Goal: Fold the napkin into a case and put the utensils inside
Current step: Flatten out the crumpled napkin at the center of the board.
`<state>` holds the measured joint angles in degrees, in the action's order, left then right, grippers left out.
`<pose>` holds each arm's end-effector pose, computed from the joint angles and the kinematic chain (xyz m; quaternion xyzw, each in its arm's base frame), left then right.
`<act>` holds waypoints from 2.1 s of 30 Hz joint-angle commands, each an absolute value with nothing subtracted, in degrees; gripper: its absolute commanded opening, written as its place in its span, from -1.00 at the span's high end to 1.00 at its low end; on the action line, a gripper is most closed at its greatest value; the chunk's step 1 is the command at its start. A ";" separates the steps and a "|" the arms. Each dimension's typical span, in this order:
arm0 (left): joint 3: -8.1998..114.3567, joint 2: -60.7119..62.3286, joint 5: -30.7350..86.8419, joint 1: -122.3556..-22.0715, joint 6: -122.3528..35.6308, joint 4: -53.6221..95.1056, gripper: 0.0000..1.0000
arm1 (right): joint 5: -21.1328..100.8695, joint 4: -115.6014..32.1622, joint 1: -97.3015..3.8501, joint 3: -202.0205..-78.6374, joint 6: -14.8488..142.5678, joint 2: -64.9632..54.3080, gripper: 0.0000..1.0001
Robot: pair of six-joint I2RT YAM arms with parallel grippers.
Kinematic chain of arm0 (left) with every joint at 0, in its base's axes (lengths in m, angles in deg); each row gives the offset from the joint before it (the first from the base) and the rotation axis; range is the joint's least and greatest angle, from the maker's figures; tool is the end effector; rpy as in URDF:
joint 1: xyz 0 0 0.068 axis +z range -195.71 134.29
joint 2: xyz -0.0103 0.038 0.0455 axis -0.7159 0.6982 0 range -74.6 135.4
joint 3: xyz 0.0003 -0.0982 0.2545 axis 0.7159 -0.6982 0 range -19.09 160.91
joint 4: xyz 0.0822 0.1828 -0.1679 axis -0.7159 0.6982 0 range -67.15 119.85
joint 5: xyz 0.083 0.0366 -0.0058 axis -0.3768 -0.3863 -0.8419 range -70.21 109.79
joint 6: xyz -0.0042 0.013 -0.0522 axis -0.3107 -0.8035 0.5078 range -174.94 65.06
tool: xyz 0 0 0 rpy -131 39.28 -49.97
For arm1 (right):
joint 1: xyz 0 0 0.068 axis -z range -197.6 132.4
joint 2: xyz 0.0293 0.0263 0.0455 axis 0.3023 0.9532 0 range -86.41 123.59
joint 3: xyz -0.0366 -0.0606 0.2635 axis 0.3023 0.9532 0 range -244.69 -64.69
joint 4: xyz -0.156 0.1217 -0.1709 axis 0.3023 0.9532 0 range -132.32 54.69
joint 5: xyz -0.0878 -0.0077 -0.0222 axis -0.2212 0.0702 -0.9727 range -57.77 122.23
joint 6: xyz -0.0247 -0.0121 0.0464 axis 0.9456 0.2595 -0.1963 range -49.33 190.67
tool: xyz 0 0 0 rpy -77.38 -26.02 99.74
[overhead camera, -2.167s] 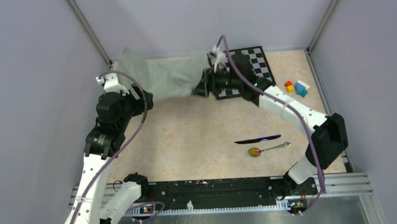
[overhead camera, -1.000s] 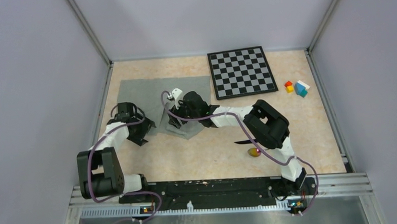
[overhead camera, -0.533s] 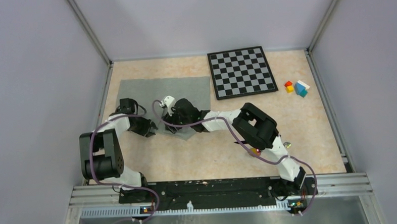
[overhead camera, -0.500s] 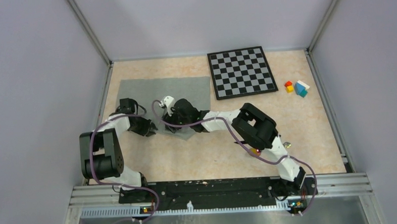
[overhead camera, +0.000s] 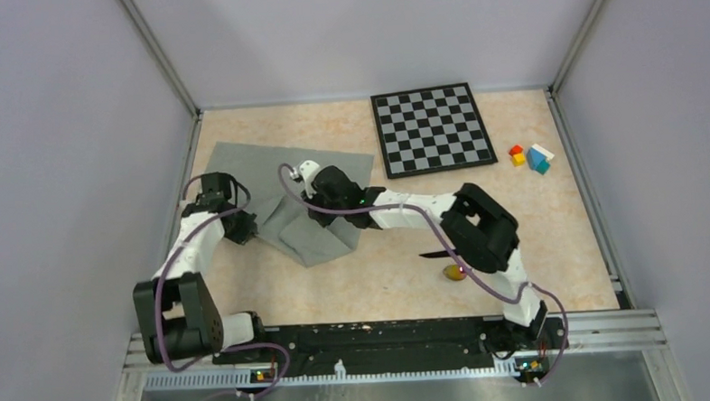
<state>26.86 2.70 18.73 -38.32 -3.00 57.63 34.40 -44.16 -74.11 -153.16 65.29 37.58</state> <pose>0.2447 0.0325 0.1946 -0.4859 0.8491 -0.0700 0.1948 0.2708 0.4119 0.1781 -0.3885 0.7913 0.2570 0.3961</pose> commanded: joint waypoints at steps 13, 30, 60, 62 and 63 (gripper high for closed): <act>23.61 -12.40 11.27 -37.11 -2.65 67.39 0.79 | 76.68 -52.22 -85.37 -116.21 54.45 -0.28 1.00; 29.41 -17.07 33.27 -37.11 -24.74 44.91 -0.97 | 25.06 -42.40 -72.71 -138.85 43.85 21.92 -0.16; 66.23 46.43 45.84 -38.59 -16.13 29.35 -0.97 | 31.50 -11.42 -50.88 -206.36 57.20 67.53 0.15; 66.47 42.30 42.70 -39.98 -20.32 33.92 -0.97 | 34.55 -9.79 -50.71 -207.77 57.94 65.08 -0.01; 66.48 39.88 40.10 -41.01 -23.25 37.29 -0.97 | 35.31 -9.57 -50.79 -206.22 57.33 62.65 -0.05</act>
<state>64.24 46.89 46.23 -38.42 -13.31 25.46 30.25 -19.44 -51.03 -202.71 53.11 66.38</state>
